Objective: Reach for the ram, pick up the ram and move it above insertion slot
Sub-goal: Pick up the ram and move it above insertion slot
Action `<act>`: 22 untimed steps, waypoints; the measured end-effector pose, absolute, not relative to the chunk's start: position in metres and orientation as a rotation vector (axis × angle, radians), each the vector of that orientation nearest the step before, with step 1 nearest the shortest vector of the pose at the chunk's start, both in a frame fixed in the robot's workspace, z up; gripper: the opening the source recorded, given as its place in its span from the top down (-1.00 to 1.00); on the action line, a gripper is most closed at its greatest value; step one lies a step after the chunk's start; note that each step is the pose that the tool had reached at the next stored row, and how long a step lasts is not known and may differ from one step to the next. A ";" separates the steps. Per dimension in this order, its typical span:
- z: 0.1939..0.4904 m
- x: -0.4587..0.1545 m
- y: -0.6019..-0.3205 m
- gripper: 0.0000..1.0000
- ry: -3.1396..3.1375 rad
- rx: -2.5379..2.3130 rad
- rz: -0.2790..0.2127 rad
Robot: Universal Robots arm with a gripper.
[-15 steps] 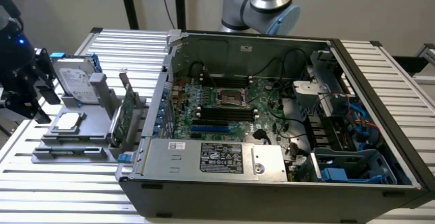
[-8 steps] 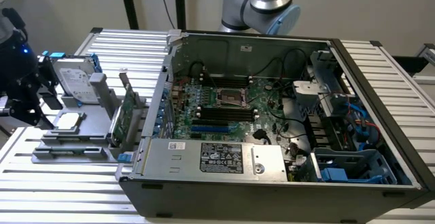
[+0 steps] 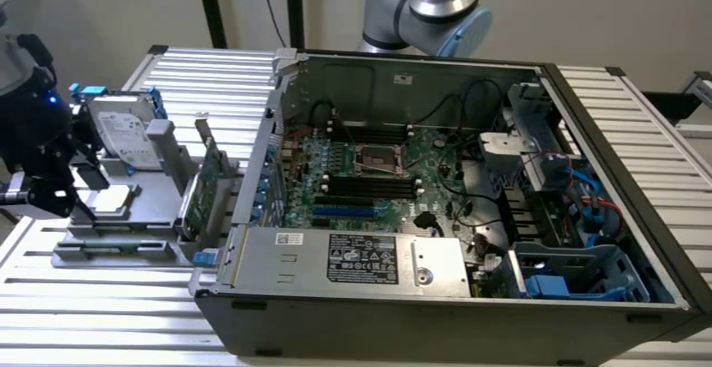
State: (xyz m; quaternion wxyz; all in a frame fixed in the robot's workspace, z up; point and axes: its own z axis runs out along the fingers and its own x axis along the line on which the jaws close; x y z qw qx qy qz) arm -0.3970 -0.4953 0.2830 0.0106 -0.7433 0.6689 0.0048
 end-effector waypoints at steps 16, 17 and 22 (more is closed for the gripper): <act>0.254 -0.395 -0.501 -0.07 2.092 -2.320 0.021; 0.252 -0.395 -0.501 -0.07 2.093 -2.320 0.021; 0.243 -0.395 -0.502 -0.07 2.093 -2.320 0.022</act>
